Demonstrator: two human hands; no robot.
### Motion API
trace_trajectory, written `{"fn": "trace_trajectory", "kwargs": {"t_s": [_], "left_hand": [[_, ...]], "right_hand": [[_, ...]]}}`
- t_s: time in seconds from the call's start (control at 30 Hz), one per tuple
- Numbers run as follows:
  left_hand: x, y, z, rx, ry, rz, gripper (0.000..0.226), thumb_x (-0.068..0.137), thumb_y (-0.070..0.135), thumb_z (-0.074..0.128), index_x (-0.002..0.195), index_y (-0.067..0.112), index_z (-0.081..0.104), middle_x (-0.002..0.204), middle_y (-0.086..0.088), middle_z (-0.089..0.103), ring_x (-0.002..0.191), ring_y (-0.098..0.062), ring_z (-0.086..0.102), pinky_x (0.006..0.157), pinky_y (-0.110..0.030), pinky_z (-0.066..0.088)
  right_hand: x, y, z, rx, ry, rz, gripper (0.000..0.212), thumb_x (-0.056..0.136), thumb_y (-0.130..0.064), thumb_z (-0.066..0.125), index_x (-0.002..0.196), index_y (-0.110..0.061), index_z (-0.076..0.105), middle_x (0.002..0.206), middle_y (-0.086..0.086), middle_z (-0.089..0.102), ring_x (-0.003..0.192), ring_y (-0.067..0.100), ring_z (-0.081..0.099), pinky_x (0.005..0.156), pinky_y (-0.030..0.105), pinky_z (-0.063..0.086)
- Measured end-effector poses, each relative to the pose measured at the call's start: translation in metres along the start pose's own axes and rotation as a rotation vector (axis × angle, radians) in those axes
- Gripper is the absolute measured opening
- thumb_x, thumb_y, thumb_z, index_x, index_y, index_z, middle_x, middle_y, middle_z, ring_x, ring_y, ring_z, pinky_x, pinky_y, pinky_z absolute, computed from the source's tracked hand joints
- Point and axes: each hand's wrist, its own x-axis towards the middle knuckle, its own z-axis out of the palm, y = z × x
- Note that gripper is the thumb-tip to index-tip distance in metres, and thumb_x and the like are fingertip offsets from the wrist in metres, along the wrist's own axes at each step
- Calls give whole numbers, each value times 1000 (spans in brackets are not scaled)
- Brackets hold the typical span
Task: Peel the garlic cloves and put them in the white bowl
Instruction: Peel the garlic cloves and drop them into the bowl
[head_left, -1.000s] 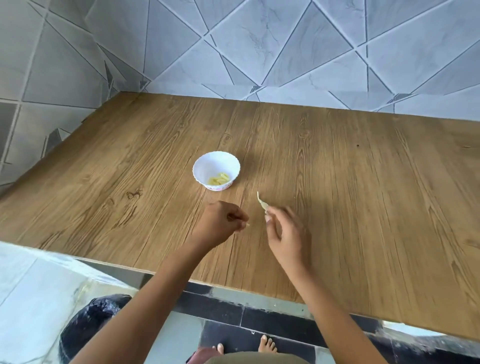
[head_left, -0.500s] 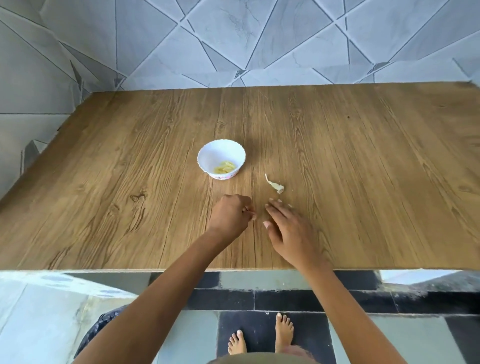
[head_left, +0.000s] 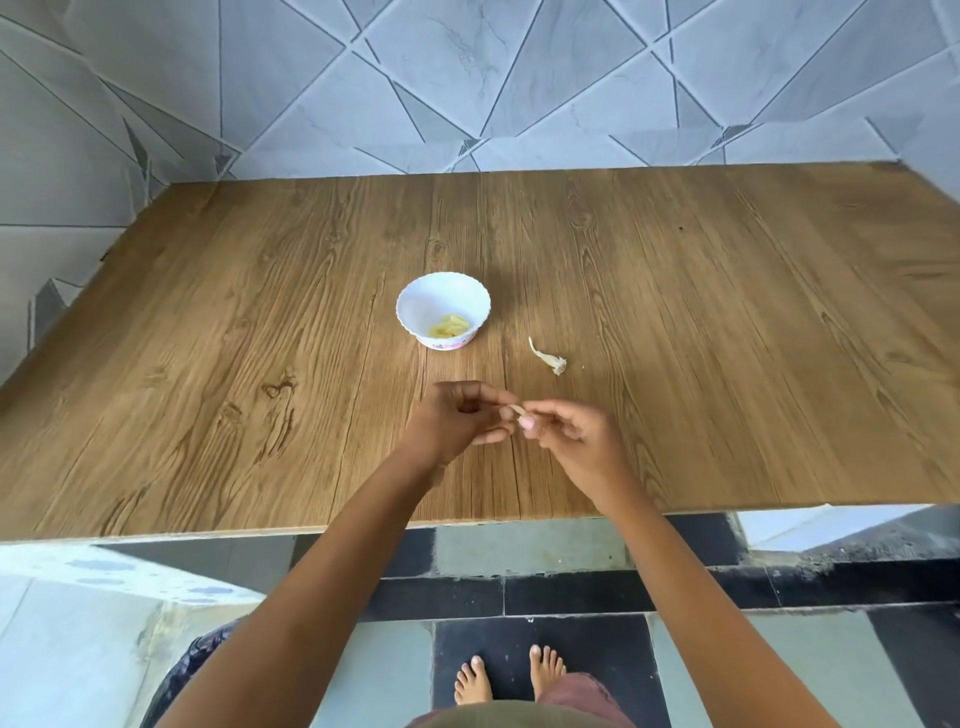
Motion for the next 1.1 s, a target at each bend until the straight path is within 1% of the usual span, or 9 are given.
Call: {"fn": "trace_trajectory", "kwargs": {"t_s": [0.1, 0.23, 0.33, 0.53, 0.63, 0.77, 0.9, 1.0, 1.1], "left_hand": [[-2, -1, 4, 31, 51, 20, 6, 84, 2, 67, 90, 4, 68, 78, -7, 71, 71, -12, 68, 70, -23, 58], [-2, -6, 5, 283, 130, 108, 4, 82, 10, 72, 79, 12, 70, 72, -9, 70, 70, -25, 69, 72, -34, 59], [-5, -4, 6, 335, 144, 89, 5, 85, 10, 69, 81, 7, 69, 72, -11, 70, 67, -25, 68, 70, -30, 58], [-11, 3, 7, -67, 18, -229, 11, 89, 7, 62, 79, 3, 64, 65, -4, 66, 56, -6, 65, 55, -16, 53], [-11, -1, 6, -75, 15, -160, 9, 88, 7, 63, 81, 3, 65, 70, -6, 67, 61, -8, 65, 59, -16, 53], [-6, -11, 2, 431, 121, 268, 5, 85, 8, 68, 82, 4, 68, 70, 1, 66, 64, -8, 60, 66, -21, 51], [-6, -11, -2, 551, 133, 518, 1, 82, 9, 72, 83, 10, 71, 74, 14, 65, 69, -2, 61, 66, -9, 42], [-6, -13, -3, 499, 113, 487, 2, 83, 8, 71, 82, 10, 70, 72, 10, 66, 67, -4, 62, 67, -13, 47], [-6, -11, 0, 266, 61, 196, 8, 88, 5, 64, 81, 7, 67, 69, -1, 65, 62, -9, 62, 62, -20, 52]], "right_hand": [[1, -2, 1, 145, 28, 58, 14, 86, -12, 65, 97, -7, 70, 81, 6, 72, 71, 9, 68, 62, 17, 51], [1, -1, 2, -2, 44, 0, 9, 87, -15, 65, 90, -9, 72, 76, 1, 71, 68, 6, 65, 64, 24, 54], [-1, 1, 5, -271, 159, -245, 18, 88, -25, 62, 87, -10, 72, 73, -3, 68, 62, 9, 61, 55, 30, 53], [1, 8, -1, -637, 202, -764, 14, 90, -10, 60, 85, -4, 71, 75, 3, 68, 61, 13, 62, 51, 28, 52], [1, 4, -3, -353, 92, -479, 13, 89, -14, 61, 90, -6, 72, 78, 0, 70, 66, 10, 65, 57, 24, 53], [5, -19, -6, 225, -70, 243, 6, 87, -8, 64, 86, -8, 70, 70, 1, 70, 63, 9, 65, 58, 17, 51], [14, -29, -11, 553, -215, 619, 12, 89, -9, 61, 82, -3, 68, 66, 3, 67, 56, 7, 62, 52, 15, 50], [12, -26, -12, 600, -239, 640, 10, 89, -9, 61, 82, -5, 67, 68, 3, 68, 59, 8, 63, 54, 15, 50], [6, -15, -8, 94, -119, 148, 15, 90, -9, 60, 84, -21, 67, 76, -1, 68, 69, 10, 64, 62, 18, 51]]}}
